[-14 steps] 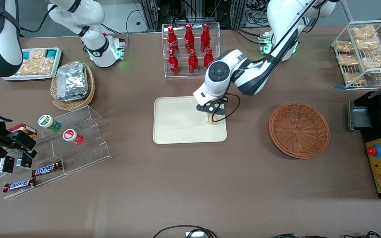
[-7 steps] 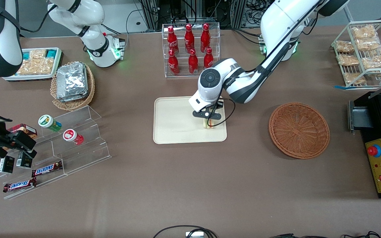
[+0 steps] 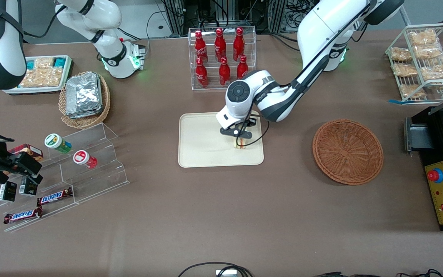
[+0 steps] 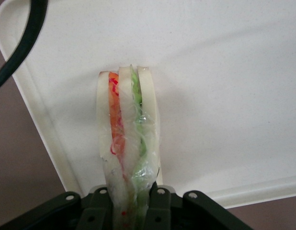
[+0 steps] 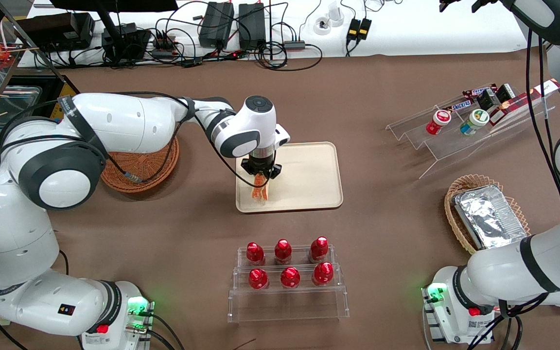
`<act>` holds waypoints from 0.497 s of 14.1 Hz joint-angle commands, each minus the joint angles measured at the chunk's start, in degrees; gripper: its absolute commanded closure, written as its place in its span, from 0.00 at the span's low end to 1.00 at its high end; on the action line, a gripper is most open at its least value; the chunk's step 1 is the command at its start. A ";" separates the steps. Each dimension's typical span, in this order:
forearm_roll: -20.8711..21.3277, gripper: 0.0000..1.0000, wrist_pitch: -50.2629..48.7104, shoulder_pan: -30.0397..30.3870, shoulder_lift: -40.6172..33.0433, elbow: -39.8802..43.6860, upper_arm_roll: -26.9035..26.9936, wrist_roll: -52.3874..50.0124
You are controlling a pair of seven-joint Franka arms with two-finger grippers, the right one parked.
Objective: Place sandwich from basket to tray
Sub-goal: 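Lower the sandwich onto the tray and open the left gripper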
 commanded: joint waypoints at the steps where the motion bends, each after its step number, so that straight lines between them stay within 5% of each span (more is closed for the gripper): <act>1: 1.56 0.30 -0.39 -1.05 1.19 1.51 0.60 -3.86; 3: 1.56 0.01 -0.48 -1.05 1.11 1.60 0.60 -5.17; 7: 1.47 0.00 -1.88 -0.43 -0.12 3.52 0.60 -7.02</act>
